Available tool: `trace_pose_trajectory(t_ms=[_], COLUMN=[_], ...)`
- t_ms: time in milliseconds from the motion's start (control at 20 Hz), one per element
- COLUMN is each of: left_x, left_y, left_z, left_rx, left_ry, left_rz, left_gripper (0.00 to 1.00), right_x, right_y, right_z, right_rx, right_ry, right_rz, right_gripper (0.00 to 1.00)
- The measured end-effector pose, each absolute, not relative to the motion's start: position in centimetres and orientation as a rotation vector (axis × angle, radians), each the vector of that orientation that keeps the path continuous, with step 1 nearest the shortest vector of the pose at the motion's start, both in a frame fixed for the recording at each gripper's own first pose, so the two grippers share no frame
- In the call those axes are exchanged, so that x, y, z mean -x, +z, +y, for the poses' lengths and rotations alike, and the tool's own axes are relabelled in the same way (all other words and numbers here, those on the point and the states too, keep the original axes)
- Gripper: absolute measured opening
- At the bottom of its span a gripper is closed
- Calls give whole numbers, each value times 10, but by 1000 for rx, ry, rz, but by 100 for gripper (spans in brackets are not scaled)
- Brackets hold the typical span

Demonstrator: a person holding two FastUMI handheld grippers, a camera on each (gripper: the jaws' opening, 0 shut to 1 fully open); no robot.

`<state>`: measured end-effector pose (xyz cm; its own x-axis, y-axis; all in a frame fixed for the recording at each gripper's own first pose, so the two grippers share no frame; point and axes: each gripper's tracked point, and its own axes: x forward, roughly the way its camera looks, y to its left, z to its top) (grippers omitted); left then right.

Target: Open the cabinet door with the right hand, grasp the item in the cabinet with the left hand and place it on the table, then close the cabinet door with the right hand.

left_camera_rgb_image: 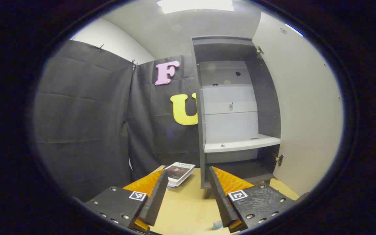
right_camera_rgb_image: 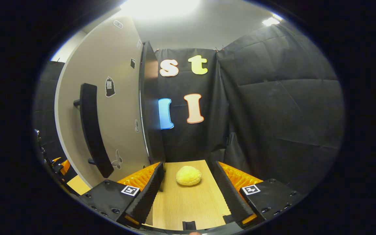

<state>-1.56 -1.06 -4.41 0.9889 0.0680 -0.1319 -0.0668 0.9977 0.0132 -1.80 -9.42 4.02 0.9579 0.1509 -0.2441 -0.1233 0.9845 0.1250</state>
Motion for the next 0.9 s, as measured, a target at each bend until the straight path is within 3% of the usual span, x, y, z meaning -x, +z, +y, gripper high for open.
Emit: trace_pose_trajectory(t_ms=[550,700,900], left_x=[4,0,-7], left_y=[-54,-61,-69], left_z=[45,54,68], left_rx=[-18,-11,-4], left_ry=[26,8,-9], left_rz=[127,128,139], left_gripper=[75,76,75], right_x=[49,52,54], right_y=[83,84,85], right_z=[-51,-49,-42], right_rx=[-64,-60,-57], right_ry=[12,-31,-59], right_rz=[239,259,257], right_gripper=[98,92,92])
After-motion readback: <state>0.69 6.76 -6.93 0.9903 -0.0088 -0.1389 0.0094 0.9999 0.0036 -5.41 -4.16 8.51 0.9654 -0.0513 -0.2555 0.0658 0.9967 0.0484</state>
